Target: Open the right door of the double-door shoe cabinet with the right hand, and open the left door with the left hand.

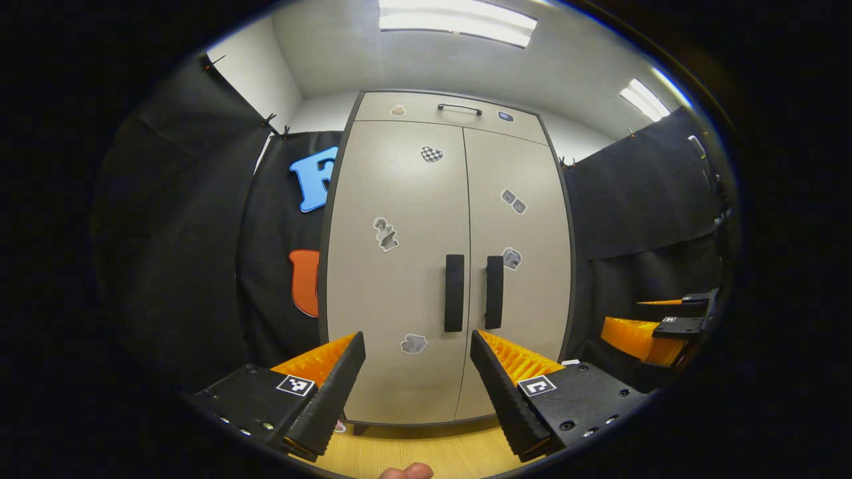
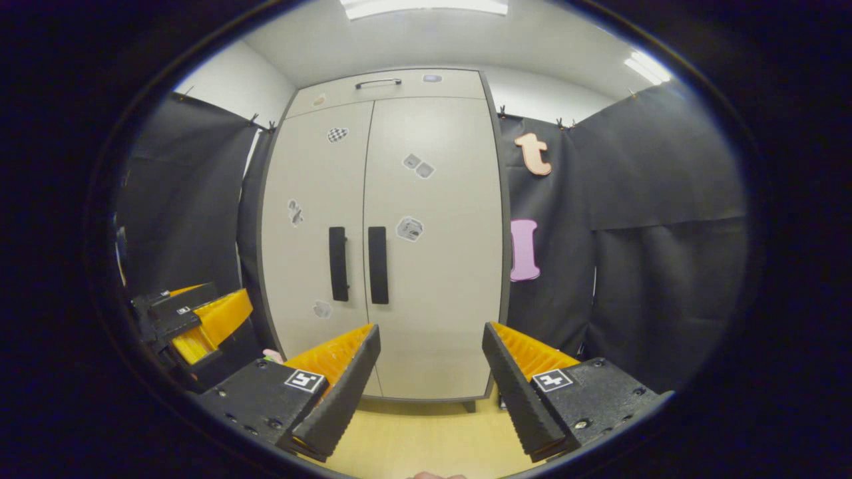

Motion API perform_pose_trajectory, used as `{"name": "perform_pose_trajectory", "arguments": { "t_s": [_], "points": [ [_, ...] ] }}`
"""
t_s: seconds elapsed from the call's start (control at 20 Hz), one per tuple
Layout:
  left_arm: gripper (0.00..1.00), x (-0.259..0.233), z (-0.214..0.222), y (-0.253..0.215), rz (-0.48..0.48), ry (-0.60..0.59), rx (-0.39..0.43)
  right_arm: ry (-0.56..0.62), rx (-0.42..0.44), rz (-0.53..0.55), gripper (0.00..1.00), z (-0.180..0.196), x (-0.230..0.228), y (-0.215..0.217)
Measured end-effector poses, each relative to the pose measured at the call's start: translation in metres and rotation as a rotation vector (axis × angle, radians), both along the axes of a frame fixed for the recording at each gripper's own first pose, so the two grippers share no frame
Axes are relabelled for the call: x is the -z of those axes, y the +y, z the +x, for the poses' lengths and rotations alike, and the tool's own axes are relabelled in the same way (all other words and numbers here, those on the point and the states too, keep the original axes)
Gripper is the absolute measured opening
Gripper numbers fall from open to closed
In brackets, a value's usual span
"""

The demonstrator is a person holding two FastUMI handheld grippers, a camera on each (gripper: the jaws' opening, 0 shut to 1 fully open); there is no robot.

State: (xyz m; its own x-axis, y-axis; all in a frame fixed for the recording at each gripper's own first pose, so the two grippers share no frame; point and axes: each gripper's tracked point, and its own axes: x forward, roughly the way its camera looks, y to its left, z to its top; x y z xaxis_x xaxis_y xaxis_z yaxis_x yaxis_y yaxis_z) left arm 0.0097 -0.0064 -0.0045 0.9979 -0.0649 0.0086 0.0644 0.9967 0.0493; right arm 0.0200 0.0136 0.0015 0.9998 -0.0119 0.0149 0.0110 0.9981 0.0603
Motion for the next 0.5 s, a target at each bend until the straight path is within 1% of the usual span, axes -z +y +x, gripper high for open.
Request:
{"name": "perform_pose_trajectory", "arguments": {
  "t_s": [0.1, 0.2, 0.35, 0.4, 0.5],
  "points": [
    [0.95, -0.003, -0.002, 0.0, -0.007, -0.018, 0.009, 0.0, -0.019, 0.014, 0.97, 0.011, -0.003, 0.006],
    [0.95, 0.003, -0.006, -0.003, -0.016, -0.006, 0.026, 0.004, -0.023, 0.012, 0.96, 0.027, -0.005, 0.009],
    [0.95, 0.01, -0.014, 0.001, -0.015, 0.012, 0.022, 0.003, -0.042, 0.0, 0.98, 0.057, -0.015, 0.017],
    [0.95, 0.012, -0.016, 0.003, -0.016, 0.019, 0.02, -0.005, -0.046, 0.002, 0.96, 0.069, -0.02, 0.02],
    [0.95, 0.016, -0.02, 0.005, -0.019, 0.034, 0.014, -0.006, -0.057, 0.009, 0.98, 0.093, -0.026, 0.028]
  ]
}}
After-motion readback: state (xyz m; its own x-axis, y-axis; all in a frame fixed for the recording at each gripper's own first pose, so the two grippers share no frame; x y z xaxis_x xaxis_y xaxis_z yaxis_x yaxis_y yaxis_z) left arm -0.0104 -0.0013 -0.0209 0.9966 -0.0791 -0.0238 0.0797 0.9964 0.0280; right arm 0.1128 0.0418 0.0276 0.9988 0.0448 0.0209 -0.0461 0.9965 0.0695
